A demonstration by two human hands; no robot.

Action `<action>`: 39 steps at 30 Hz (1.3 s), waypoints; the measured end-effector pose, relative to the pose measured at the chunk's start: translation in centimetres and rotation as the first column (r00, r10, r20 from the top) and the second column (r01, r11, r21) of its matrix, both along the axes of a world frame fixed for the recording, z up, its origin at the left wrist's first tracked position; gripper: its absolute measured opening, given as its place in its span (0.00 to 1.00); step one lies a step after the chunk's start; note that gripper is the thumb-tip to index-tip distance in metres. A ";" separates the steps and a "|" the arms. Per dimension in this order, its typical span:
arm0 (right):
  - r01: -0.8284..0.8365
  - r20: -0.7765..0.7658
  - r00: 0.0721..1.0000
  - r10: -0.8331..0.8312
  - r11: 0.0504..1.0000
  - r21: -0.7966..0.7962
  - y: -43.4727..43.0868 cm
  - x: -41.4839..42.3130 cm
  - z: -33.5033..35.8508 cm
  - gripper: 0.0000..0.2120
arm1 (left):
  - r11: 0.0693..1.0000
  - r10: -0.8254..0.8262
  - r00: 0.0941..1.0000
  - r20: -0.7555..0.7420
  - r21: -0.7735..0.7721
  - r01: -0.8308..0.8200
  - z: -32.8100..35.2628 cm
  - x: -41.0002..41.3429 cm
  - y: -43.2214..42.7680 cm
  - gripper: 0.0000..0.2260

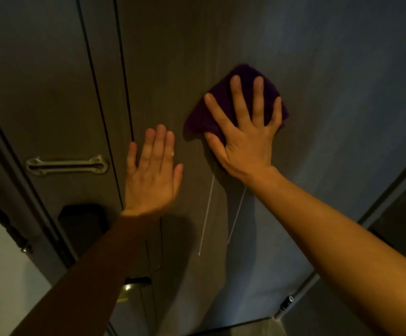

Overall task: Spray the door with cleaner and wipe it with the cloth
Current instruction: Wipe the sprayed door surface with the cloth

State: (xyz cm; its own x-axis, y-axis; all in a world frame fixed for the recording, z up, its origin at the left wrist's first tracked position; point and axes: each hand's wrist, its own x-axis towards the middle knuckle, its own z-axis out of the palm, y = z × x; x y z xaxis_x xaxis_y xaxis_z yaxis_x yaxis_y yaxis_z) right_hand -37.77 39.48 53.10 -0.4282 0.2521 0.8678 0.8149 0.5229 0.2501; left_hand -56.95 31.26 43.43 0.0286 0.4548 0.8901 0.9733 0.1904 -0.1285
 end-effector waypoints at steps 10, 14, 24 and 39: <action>-0.031 0.137 0.990 0.025 0.999 0.039 1.3 1.1 -17.7 0.31 | 0.999 -0.008 0.998 0.069 0.040 0.005 -6.6 -0.6 -0.3 0.32; -0.152 0.186 0.969 0.163 0.986 -0.071 0.5 2.7 -22.0 0.31 | 0.999 0.023 0.998 0.064 0.048 -0.026 -7.3 -0.6 -0.2 0.32; -0.159 -0.107 0.982 0.155 0.987 -0.024 1.2 5.9 -11.1 0.27 | 1.000 -0.001 0.991 0.130 0.008 0.000 -11.8 0.5 -0.6 0.35; -0.001 0.008 1.000 0.000 0.993 0.115 2.9 4.4 -26.6 0.26 | 0.998 -0.021 0.998 0.054 0.055 0.018 -19.3 0.3 -0.7 0.36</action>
